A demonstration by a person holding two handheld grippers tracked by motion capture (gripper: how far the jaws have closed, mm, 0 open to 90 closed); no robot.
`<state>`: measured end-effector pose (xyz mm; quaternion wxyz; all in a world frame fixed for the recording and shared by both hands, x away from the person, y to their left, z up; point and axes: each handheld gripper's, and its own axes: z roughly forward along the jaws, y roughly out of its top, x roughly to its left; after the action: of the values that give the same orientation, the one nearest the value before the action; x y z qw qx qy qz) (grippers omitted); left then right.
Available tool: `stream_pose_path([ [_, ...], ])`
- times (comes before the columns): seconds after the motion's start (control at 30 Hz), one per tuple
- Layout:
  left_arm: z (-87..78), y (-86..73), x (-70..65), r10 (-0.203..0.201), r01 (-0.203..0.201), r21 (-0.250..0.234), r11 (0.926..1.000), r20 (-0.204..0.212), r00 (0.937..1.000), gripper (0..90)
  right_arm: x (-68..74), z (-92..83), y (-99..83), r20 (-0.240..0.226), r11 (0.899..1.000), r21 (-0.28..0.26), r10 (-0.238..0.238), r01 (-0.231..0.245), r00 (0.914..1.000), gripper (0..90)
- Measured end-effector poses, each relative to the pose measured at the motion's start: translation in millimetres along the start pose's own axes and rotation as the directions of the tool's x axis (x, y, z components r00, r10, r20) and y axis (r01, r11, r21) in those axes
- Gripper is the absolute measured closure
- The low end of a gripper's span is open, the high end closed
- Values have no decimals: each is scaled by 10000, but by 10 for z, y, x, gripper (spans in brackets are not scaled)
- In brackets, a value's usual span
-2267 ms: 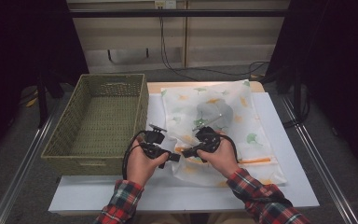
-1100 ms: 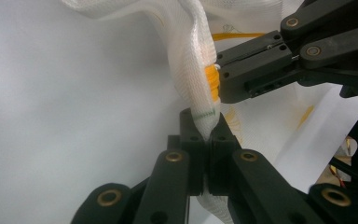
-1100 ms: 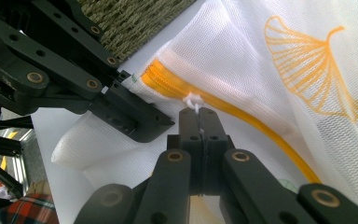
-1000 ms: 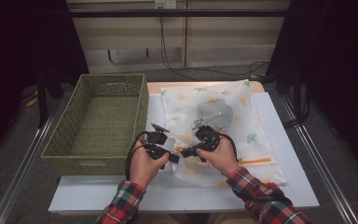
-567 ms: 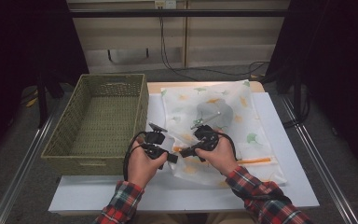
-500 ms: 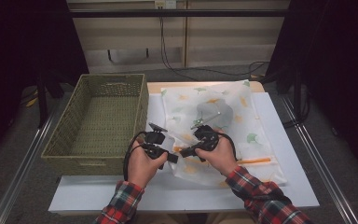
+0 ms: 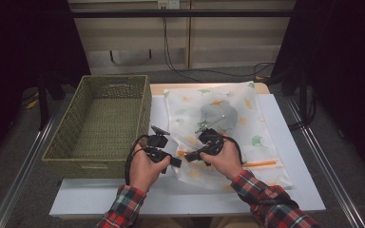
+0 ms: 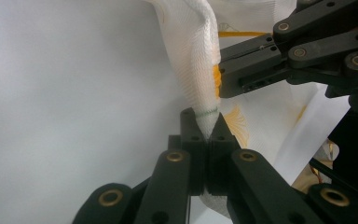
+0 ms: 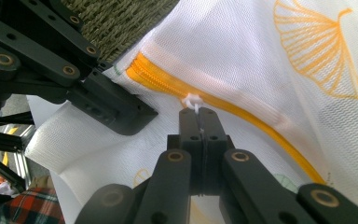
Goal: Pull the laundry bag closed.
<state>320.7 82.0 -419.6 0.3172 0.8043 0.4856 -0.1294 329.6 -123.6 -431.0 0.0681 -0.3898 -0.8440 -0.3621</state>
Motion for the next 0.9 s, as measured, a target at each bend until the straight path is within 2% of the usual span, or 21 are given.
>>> stream_pose_path([
  [0.03,-2,-1,-2,18,-18,15,10000,-8,10000,886,6,-2,-3,85,10000,22,26,-26,10000,900],
  [0.07,-16,2,15,316,-315,185,9993,-64,9995,885,10,-6,-6,186,9999,106,34,-36,9998,900],
  [0.17,-21,4,12,299,-298,167,9994,-92,9995,886,-14,-19,-29,110,9999,69,150,-151,9998,900],
  [0.23,-17,2,0,219,-219,136,9997,-1,9998,886,-23,-32,-42,164,9999,112,61,-62,9998,900],
  [0.3,-19,-1,-11,101,-101,-15,9999,-140,9999,886,-34,-41,-58,206,9998,125,127,-129,9997,900],
  [0.33,-28,1,-1,224,-223,31,9997,-158,9996,886,-42,-44,-65,194,9998,119,169,-171,9997,900],
  [0.47,-17,0,-26,-3,2,-70,10000,-126,9999,885,-44,-65,-85,192,9996,152,229,-232,9996,900],
  [0.5,-23,5,-14,185,-185,48,9998,-144,9997,885,-45,-67,-89,178,9997,124,201,-203,9996,900],
  [0.53,-22,4,-21,213,-213,22,9998,-224,9995,885,-50,-72,-92,172,9998,128,122,-124,9998,900],
  [0.57,-24,6,-32,23,-23,-45,10000,-108,9999,885,-47,-82,-94,248,9997,178,141,-146,9996,900],
  [0.63,-54,10,-11,258,-258,10,9997,-140,9996,886,-63,-93,-105,291,9997,198,115,-121,9995,900],
  [0.73,-60,7,-17,-74,72,-199,9998,-84,9999,886,-106,-113,-133,275,9995,143,290,-294,9992,900],
  [0.83,-61,9,-18,-102,100,-171,9998,-124,9999,885,-117,-121,-156,267,9989,150,445,-449,9987,900],
  [0.9,-64,10,-13,-98,97,-160,9998,-60,9999,885,-121,-126,-160,298,9991,150,381,-386,9988,900],
])
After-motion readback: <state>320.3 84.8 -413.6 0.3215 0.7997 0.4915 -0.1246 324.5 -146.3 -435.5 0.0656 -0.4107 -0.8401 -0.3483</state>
